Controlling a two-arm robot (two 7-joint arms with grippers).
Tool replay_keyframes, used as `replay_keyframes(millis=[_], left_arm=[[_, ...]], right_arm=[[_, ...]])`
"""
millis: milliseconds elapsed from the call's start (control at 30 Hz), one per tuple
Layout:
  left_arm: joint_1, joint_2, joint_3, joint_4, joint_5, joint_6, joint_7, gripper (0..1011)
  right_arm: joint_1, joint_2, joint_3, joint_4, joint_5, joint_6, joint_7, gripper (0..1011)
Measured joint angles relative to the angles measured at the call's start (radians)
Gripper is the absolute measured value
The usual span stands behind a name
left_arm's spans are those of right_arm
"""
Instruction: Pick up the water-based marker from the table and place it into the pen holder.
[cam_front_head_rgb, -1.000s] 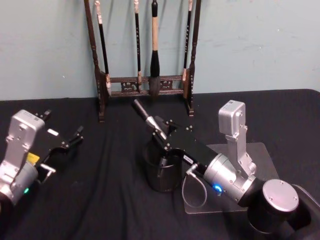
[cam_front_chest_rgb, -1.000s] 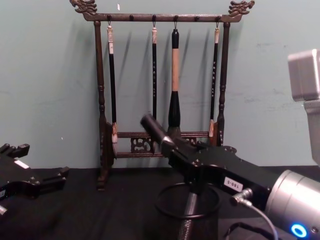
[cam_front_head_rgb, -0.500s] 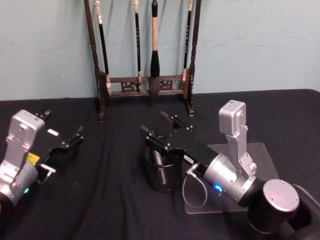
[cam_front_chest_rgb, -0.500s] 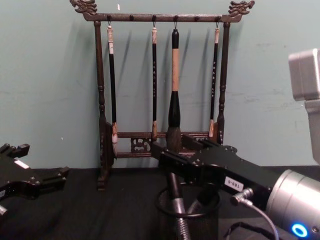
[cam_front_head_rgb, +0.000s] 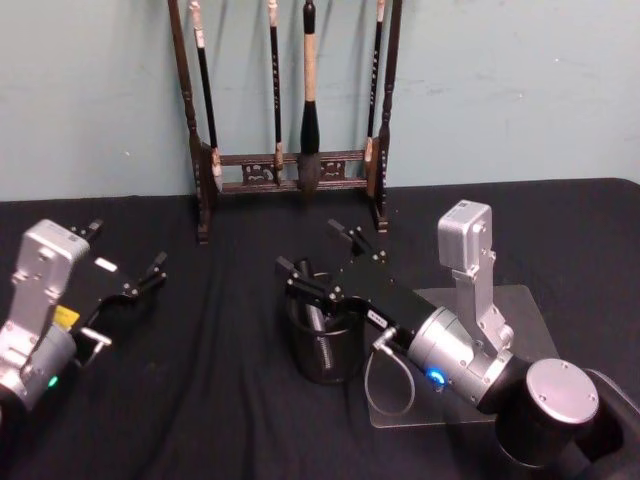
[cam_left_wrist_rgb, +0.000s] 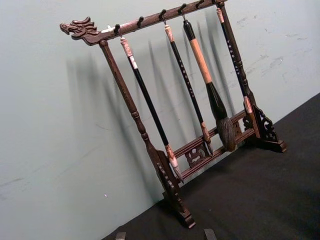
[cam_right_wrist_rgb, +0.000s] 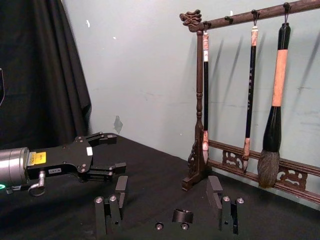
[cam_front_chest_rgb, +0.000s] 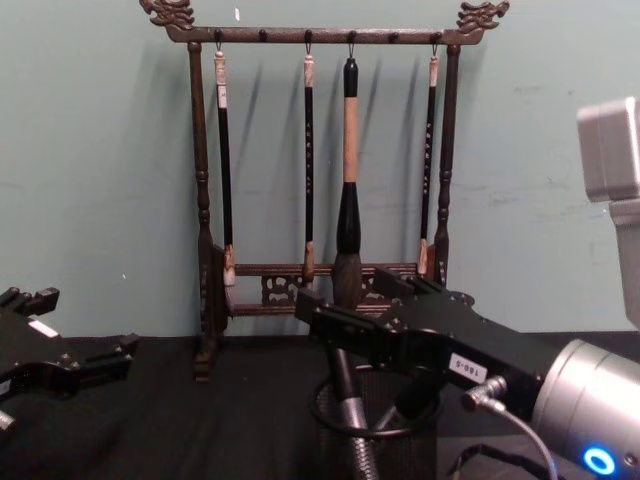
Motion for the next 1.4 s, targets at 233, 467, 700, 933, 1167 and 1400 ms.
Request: replay_keyframes(millis=[233,467,700,933,1167,1400], left_arm=[[0.0,0.0,0.0,0.0,0.0,0.0,0.0,1009],[0.0,0.0,0.0,0.0,0.0,0.0,0.0,1009],[0.0,0.0,0.0,0.0,0.0,0.0,0.0,1009],[0.0,0.0,0.0,0.0,0.0,0.0,0.0,1009],[0.0,0.0,0.0,0.0,0.0,0.0,0.0,1009],[0.0,0.0,0.0,0.0,0.0,0.0,0.0,1009]], right_arm=[[-0.008,0.007,0.002,-0.016,-0.001,0.01,-0.008,1002],[-0.036,0.026,0.02,-0.068,-0.001,0.05,-0.043,1002],[-0.064,0.043,0.044,-0.107,-0.003,0.07,-0.076,1002],[-0.093,0.055,0.071,-0.133,-0.005,0.076,-0.102,1002],[-0.118,0.063,0.105,-0.146,-0.01,0.076,-0.124,1002],[-0.131,0.063,0.131,-0.151,-0.015,0.073,-0.14,1002]])
